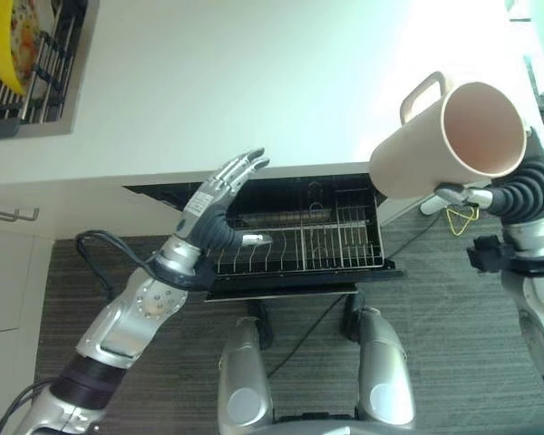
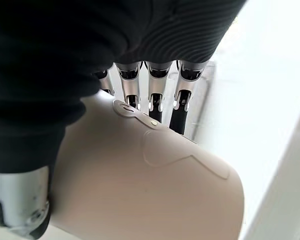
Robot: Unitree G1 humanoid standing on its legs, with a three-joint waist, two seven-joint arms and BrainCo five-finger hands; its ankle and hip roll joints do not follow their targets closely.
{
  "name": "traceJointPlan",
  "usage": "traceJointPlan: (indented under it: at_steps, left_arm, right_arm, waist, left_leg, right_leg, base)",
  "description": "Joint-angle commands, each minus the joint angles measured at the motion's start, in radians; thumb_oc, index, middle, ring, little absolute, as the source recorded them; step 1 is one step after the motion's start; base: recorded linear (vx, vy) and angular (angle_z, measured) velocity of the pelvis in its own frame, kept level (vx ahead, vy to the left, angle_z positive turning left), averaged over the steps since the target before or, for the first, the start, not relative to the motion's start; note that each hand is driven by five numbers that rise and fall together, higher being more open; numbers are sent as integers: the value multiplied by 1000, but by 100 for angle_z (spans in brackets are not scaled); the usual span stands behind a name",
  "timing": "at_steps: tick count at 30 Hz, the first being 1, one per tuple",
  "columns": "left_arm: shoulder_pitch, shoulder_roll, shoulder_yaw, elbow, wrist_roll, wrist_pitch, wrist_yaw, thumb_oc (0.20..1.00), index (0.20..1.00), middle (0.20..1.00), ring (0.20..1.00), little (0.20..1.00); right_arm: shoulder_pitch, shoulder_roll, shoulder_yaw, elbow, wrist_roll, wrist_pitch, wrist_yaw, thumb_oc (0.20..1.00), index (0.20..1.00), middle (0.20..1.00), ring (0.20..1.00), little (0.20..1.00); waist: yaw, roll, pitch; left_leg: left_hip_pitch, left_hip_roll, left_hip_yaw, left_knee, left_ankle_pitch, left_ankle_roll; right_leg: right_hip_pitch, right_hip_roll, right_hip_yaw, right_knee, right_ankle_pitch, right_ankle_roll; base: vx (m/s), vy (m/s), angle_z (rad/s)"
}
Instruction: Place the dishes in the dishwasher.
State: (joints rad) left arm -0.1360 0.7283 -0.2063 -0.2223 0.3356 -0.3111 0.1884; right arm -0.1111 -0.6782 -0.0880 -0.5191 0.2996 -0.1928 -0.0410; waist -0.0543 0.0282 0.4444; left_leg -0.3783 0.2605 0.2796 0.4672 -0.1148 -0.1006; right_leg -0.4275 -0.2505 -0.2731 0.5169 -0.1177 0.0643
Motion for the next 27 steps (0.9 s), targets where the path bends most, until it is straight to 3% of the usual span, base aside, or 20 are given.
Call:
traceJointPlan:
  at_steps: [1, 7, 9, 10, 11, 12, 13, 14, 16, 17, 18, 19, 20, 21, 23, 27]
  left_arm:
    - [64, 33, -81, 96, 33, 92, -58, 1000, 1000, 1000, 1000, 1000]
    - [44, 33, -103, 143, 65, 94, -57, 1000, 1000, 1000, 1000, 1000]
    - [29, 46, -127, 153, 115, 55, -43, 1000, 1000, 1000, 1000, 1000]
    - [14, 49, -144, 161, 144, 11, -21, 918, 918, 918, 918, 918]
    - [8, 51, -155, 160, 157, -12, 2, 909, 909, 909, 909, 909]
    - [3, 33, -175, 167, 189, -43, 68, 1000, 1000, 1000, 1000, 1000]
    - [-2, 27, -179, 172, 199, -50, 85, 1000, 1000, 1000, 1000, 1000]
    - [-14, 16, -191, 189, 218, -56, 110, 1000, 1000, 1000, 1000, 1000]
    - [-42, 22, -195, 215, 194, -57, 122, 1000, 1000, 1000, 1000, 1000]
    - [-50, 26, -189, 204, 182, -53, 115, 1000, 1000, 1000, 1000, 1000]
    - [-75, 20, -180, 163, 181, -6, 95, 1000, 1000, 1000, 1000, 1000]
    - [-122, 30, -192, 149, 192, 21, 100, 1000, 1000, 1000, 1000, 1000]
    - [-127, 32, -192, 148, 191, 23, 100, 1000, 1000, 1000, 1000, 1000]
    - [-138, 30, -184, 140, 195, 22, 93, 1000, 1000, 1000, 1000, 1000]
    - [-141, 21, -173, 121, 230, 28, 90, 1000, 1000, 1000, 1000, 1000]
    - [-137, 28, -144, 93, 221, 19, 73, 1000, 1000, 1000, 1000, 1000]
  right_arm:
    - [-58, -14, -42, -57, 49, -82, 9, 200, 200, 200, 200, 200]
    - [-89, -18, -60, -63, 44, -88, 21, 200, 200, 200, 200, 200]
    - [-129, -26, -68, -56, 51, -91, 19, 200, 200, 200, 200, 200]
    - [-161, -45, -69, -53, 49, -86, -5, 200, 200, 200, 200, 200]
    - [-186, -56, -68, -45, 48, -80, -18, 200, 200, 200, 200, 200]
    - [-234, -84, -52, -30, 43, -73, -53, 200, 200, 200, 200, 200]
    - [-245, -89, -48, -27, 44, -70, -62, 200, 200, 200, 200, 200]
    - [-267, -94, -42, -24, 40, -54, -81, 200, 200, 200, 200, 200]
    - [-291, -90, -34, 5, 44, -45, -74, 200, 200, 200, 200, 200]
    - [-280, -82, -41, 3, 53, -42, -71, 200, 200, 200, 200, 200]
    - [-262, -50, -41, 6, 48, -65, -70, 200, 200, 200, 200, 200]
    - [-252, -31, -36, 16, 40, -109, -79, 200, 200, 200, 200, 200]
    - [-250, -30, -36, 15, 38, -113, -81, 200, 200, 200, 200, 200]
    - [-239, -30, -38, -3, 24, -115, -97, 200, 200, 200, 200, 200]
    - [-247, -12, -39, -7, 5, -117, -89, 200, 200, 200, 200, 200]
    - [-265, -13, -33, -15, -6, -101, -73, 200, 200, 200, 200, 200]
  waist:
    - [-30, -21, -17]
    - [-32, -16, -10]
    - [-35, -9, -2]
    - [-39, -6, 7]
    - [-43, -12, 12]
    - [-43, -31, 30]
    - [-43, -31, 31]
    - [-38, -33, 35]
    - [-54, -24, 14]
    - [-55, -29, 18]
    - [-49, -32, 49]
    - [-41, -28, 76]
    - [-40, -28, 76]
    - [-26, -24, 76]
    - [-8, -37, 76]
    - [-3, -24, 76]
  left_leg:
    - [52, 101, -7, -124, 106, -95]
    - [47, 106, -11, -157, 134, -106]
    - [52, 105, 6, -234, 178, -114]
    - [52, 97, 10, -261, 204, -120]
    - [53, 86, 11, -240, 180, -114]
    - [17, 88, -27, -56, 124, -118]
    - [-7, 91, -45, -16, 125, -120]
    - [-24, 87, -79, 9, 92, -116]
    - [33, 64, -6, -95, 66, -57]
    - [43, 54, 12, -106, 63, -53]
    - [41, 35, 16, -118, 61, -49]
    - [41, 33, 14, -170, 80, -34]
    - [37, 31, 14, -181, 92, -29]
    - [23, 27, 5, -194, 104, -23]
    - [-2, 23, 0, -183, 116, -38]
    - [-4, 38, -33, -229, 159, -69]
  right_leg:
    - [54, -98, 24, -37, -1, 144]
    - [39, -99, 24, -51, 14, 150]
    - [41, -90, 5, -107, 37, 150]
    - [53, -65, -2, -157, 51, 142]
    - [54, -55, -2, -180, 66, 130]
    - [50, -53, 24, -186, 72, 107]
    - [44, -52, 28, -189, 79, 101]
    - [31, -57, 47, -168, 78, 106]
    - [4, -80, 40, -180, 122, 128]
    - [5, -101, 47, -194, 142, 150]
    - [1, -131, 54, -210, 187, 155]
    - [-10, -122, 99, -165, 165, 159]
    - [-14, -119, 103, -161, 166, 158]
    - [-16, -110, 109, -91, 106, 151]
    - [-1, -105, 86, -143, 117, 145]
    - [31, -71, 61, -204, 94, 155]
  base:
    - [14, 1, -7]
    - [4, -29, -3]
    - [-66, -54, 2]
    - [-130, -2, 5]
    - [-217, 48, 6]
    - [-182, 65, 2]
    - [-172, 130, -5]
    - [-86, 207, -11]
    - [12, 317, -9]
    - [-51, 260, 3]
    - [-238, 147, 1]
    - [-288, 56, -8]
    - [-316, -38, -7]
    - [-287, -119, 1]
    - [-247, -194, 19]
    - [-144, -112, -12]
